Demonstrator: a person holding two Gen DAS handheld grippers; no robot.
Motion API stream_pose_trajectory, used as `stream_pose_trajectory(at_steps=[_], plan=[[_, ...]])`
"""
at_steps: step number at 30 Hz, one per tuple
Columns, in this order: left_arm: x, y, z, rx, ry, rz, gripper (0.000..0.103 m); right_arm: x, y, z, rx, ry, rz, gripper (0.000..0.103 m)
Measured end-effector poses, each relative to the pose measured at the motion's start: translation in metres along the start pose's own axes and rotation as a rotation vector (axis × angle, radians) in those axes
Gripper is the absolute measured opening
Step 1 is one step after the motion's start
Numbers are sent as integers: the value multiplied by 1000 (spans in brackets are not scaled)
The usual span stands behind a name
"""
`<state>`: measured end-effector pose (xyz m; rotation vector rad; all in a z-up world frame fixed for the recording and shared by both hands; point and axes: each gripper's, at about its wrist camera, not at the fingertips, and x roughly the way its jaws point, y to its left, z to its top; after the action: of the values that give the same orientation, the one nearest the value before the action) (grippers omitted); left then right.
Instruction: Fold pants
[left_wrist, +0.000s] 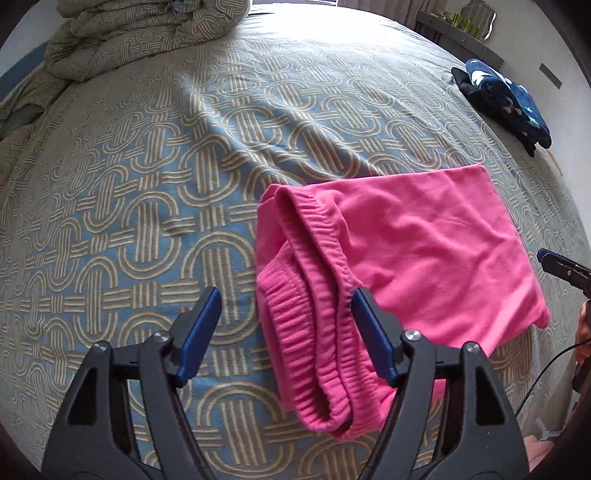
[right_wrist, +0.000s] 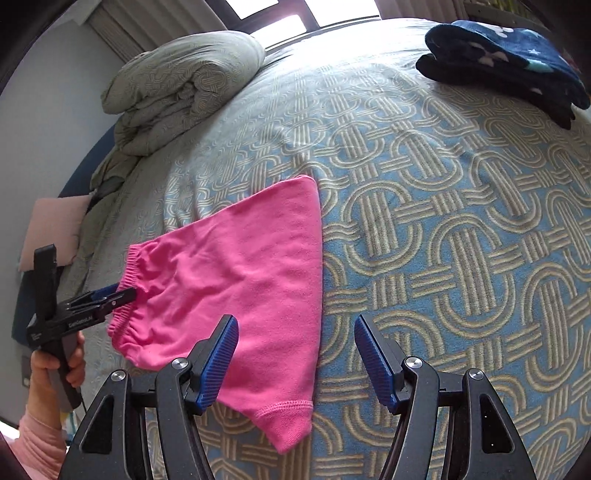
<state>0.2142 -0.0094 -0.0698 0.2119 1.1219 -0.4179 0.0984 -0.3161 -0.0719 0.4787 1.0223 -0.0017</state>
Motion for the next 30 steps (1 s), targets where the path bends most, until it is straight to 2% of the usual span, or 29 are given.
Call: stream_pose_trajectory(at_steps=[2,4,6,7,8,11,14,15,17,18,20,21,23,25,27,30], plan=[[2,7,-1,-23,6,-24,74,3,-2,3,2,7,-2,67],[3,13,1,-70,18,-80,74,5,-2,3,5,14,-5,67],[2,12,5,-114,18,-166,74,8,-2,3,14,21,-4,67],[0,11,7,-112,10,-240,73,10,-3,4,19,26,-3,67],[-5,10,11,-125,-22,-273,71,13,-4,5,24,30,-4,67],[-29,4,21,-119,-153,-348,49,15,-7,5,39,34,-2,67],[-53,-4,26,-63,-239,-445,49,16,-9,4,48,35,-1,67],[-59,-6,25,-38,-250,-456,49,16,-10,3,51,37,-5,67],[-63,-5,24,-4,-261,-399,49,17,-13,2,62,41,-8,67],[-61,-2,22,-2,-256,-347,49,18,-14,2,68,42,-7,67],[-47,15,16,-43,-209,-289,50,19,-15,2,74,45,-1,67],[-37,25,13,-84,-171,-288,50,19,-15,2,72,47,1,67],[-14,44,0,-185,-72,-337,54,21,-13,3,61,53,4,67],[4,50,-12,-238,7,-360,56,22,-12,5,48,59,4,67],[16,47,-21,-228,50,-353,64,24,-10,7,36,66,3,67],[26,35,-25,-195,74,-354,65,30,-8,10,29,88,14,67]])
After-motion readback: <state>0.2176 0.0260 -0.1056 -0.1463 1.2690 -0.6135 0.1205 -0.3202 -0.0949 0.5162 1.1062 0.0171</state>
